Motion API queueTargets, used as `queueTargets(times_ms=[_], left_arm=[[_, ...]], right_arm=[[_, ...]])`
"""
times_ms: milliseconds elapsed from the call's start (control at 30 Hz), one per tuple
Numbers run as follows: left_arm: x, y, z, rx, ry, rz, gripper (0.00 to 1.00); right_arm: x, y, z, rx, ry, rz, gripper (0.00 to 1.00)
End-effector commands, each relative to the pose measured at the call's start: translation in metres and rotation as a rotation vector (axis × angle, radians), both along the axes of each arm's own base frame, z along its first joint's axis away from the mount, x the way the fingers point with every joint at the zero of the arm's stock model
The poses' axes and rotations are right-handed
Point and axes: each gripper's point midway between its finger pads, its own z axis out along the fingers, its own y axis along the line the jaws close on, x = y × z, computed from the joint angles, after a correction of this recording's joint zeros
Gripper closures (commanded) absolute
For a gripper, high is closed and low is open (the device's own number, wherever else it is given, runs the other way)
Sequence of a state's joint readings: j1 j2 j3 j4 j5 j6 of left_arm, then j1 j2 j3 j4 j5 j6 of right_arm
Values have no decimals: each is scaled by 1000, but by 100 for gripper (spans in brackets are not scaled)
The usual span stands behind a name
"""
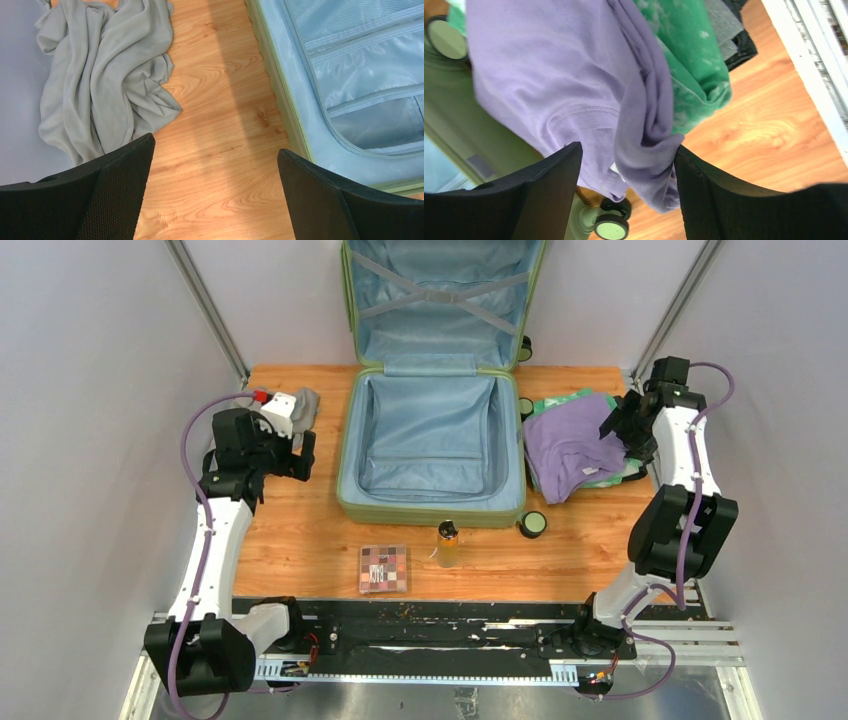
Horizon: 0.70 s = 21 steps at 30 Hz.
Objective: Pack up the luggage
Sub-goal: Pick up the clothes at the center of the board.
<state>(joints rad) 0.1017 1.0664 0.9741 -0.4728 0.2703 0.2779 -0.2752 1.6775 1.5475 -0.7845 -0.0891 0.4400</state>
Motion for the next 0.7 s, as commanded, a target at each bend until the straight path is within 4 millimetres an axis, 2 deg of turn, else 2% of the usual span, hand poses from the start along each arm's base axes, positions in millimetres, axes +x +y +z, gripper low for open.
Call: queueTargets(times_ms=[0,133,300,667], left_arm=[[-4,-4,4,-1,-23,-25,0],[-4,-5,7,-9,-28,-26,0],[-6,-3,11,6,-33,-26,0],[-10,0,12,36,-47,-25,0]], right_arm=[[-22,-14,7,-173,80,-29,28],[-30,-11,-1,-168,96,-27,25],[-19,-2,-16,-102,95,2,24],[-6,-25,-31,25,92,-59,25]])
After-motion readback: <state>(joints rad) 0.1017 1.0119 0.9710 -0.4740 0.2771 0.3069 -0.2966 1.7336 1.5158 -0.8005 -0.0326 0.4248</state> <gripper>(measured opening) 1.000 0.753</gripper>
